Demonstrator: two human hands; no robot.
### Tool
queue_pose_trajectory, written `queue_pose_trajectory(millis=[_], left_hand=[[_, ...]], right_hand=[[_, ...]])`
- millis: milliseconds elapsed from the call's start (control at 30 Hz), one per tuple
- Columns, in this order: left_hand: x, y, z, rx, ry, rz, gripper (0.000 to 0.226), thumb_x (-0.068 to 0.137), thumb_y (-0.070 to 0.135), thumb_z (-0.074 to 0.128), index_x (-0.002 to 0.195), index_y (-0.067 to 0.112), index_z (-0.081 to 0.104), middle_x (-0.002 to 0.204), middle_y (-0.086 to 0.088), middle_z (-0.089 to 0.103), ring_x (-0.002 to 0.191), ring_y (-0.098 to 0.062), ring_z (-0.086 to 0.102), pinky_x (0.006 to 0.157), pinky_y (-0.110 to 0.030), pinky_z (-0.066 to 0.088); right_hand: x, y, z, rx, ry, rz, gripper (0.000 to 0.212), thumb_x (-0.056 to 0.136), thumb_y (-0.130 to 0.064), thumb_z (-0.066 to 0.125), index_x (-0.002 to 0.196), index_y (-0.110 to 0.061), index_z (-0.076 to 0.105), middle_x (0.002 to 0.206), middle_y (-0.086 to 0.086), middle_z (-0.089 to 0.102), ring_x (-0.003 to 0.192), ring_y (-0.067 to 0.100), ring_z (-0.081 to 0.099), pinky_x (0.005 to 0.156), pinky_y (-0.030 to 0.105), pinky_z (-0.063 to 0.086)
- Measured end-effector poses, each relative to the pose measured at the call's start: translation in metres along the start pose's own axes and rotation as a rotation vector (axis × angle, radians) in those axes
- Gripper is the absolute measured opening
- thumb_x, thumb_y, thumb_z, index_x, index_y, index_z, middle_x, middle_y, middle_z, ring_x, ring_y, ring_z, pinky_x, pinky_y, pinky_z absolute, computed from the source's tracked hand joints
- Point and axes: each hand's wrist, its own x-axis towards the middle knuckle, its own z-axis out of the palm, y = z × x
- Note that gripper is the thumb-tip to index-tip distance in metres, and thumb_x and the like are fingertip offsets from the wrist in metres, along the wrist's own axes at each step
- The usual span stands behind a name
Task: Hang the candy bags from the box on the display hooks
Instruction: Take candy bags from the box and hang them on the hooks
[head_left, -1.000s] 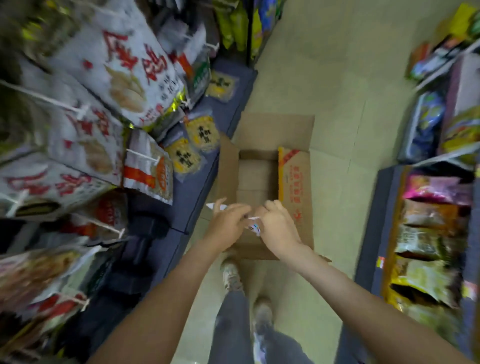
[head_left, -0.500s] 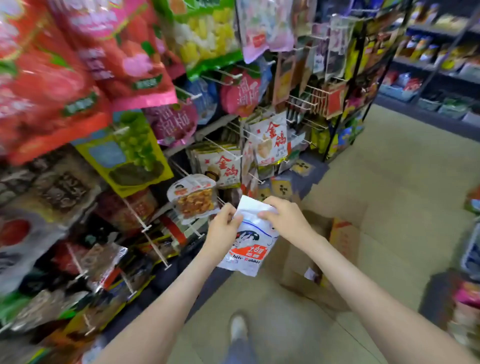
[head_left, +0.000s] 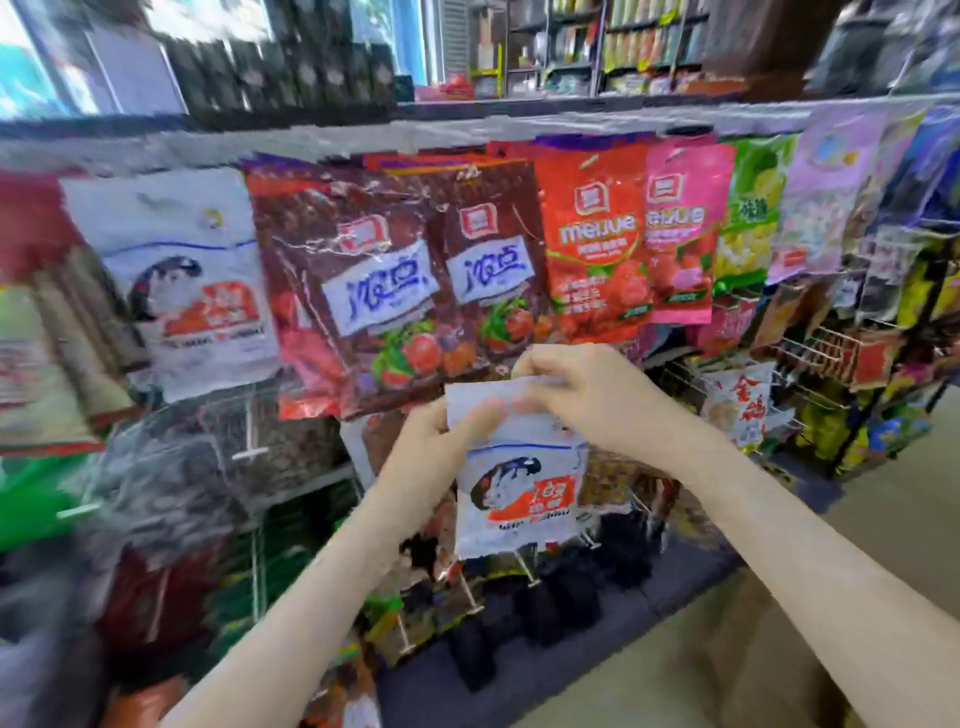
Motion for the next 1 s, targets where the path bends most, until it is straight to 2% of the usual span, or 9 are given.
queue_pose_trajectory(millis=[67,133,300,367,500,600,733,867,1000], left_hand=[[-0.015,0.019,-0.027,-0.01,0.085,0.029,0.023,0.075,0.049,0.063,0.076,0.029,0.075,0.084,-0.009,0.074,0.082,-0.033,0.068,0.08,-0.052,0.053],[-0.024,0.034,-0.052,-0.026,0.153,0.047,0.021,0.074,0.046,0.061,0.068,0.031,0.074,0.079,-0.008,0.073,0.078,-0.034,0.068,0.078,-0.052,0.053],[-0.041,0.058,-0.101,-0.022,0.299,0.079,0.075,0.064,0.068,0.07,0.086,-0.003,0.061,0.087,-0.043,0.055,0.077,-0.059,0.054,0.074,-0.068,0.045],[-0.048,0.071,-0.116,-0.024,0.368,0.106,0.059,0.077,0.052,0.069,0.079,-0.006,0.059,0.085,-0.041,0.057,0.073,-0.055,0.056,0.07,-0.064,0.048],[-0.054,0.086,-0.155,0.026,0.454,0.057,0.011,0.089,0.018,0.063,0.082,0.012,0.069,0.073,-0.007,0.074,0.067,-0.024,0.071,0.061,-0.036,0.058],[-0.059,0.104,-0.182,0.092,0.444,0.038,0.006,0.085,0.018,0.067,0.087,0.016,0.072,0.081,-0.007,0.075,0.073,-0.022,0.072,0.064,-0.032,0.056],[-0.053,0.116,-0.199,0.209,0.535,0.092,0.004,0.084,0.022,0.07,0.082,0.019,0.073,0.074,0.001,0.075,0.07,-0.015,0.072,0.063,-0.028,0.055],[-0.031,0.12,-0.202,0.206,0.621,0.107,0.008,0.086,0.019,0.069,0.079,0.018,0.073,0.075,-0.002,0.075,0.072,-0.018,0.072,0.07,-0.036,0.059],[-0.002,0.12,-0.202,0.179,0.695,0.092,0.045,0.074,0.038,0.072,0.091,-0.005,0.068,0.09,-0.026,0.068,0.079,-0.039,0.068,0.075,-0.055,0.053]], right_hand=[[0.01,-0.035,0.011,0.01,0.004,-0.077,0.012,0.092,-0.022,0.057,0.081,-0.018,0.059,0.069,0.001,0.058,0.057,0.018,0.053,0.055,0.027,0.038],[0.02,-0.062,0.023,0.011,0.027,-0.13,0.011,0.092,-0.022,0.058,0.082,-0.018,0.057,0.067,-0.006,0.054,0.055,0.005,0.048,0.052,0.018,0.034],[0.046,-0.107,0.04,0.017,0.038,-0.213,0.011,0.092,-0.028,0.058,0.089,-0.018,0.055,0.076,0.0,0.058,0.061,0.01,0.05,0.056,0.017,0.035],[0.058,-0.126,0.042,0.03,0.016,-0.251,0.014,0.091,-0.028,0.06,0.087,-0.015,0.059,0.081,0.001,0.061,0.067,0.009,0.054,0.059,0.015,0.037],[0.082,-0.16,0.051,0.079,0.001,-0.333,0.012,0.087,-0.026,0.065,0.085,-0.014,0.066,0.079,-0.002,0.064,0.071,0.009,0.056,0.063,0.018,0.04],[0.098,-0.181,0.064,0.136,-0.014,-0.366,0.009,0.087,-0.025,0.066,0.084,-0.017,0.065,0.074,-0.007,0.061,0.066,0.002,0.053,0.06,0.013,0.04],[0.121,-0.194,0.078,0.209,0.04,-0.355,0.014,0.088,-0.027,0.065,0.084,-0.014,0.067,0.079,0.0,0.064,0.073,0.012,0.059,0.065,0.019,0.044],[0.141,-0.198,0.08,0.298,0.136,-0.327,0.011,0.088,-0.021,0.065,0.09,-0.01,0.067,0.085,-0.005,0.059,0.079,0.007,0.055,0.068,0.008,0.041],[0.166,-0.19,0.079,0.334,0.24,-0.253,0.022,0.088,-0.019,0.064,0.107,-0.007,0.064,0.103,0.003,0.06,0.095,0.013,0.057,0.081,0.022,0.043]])
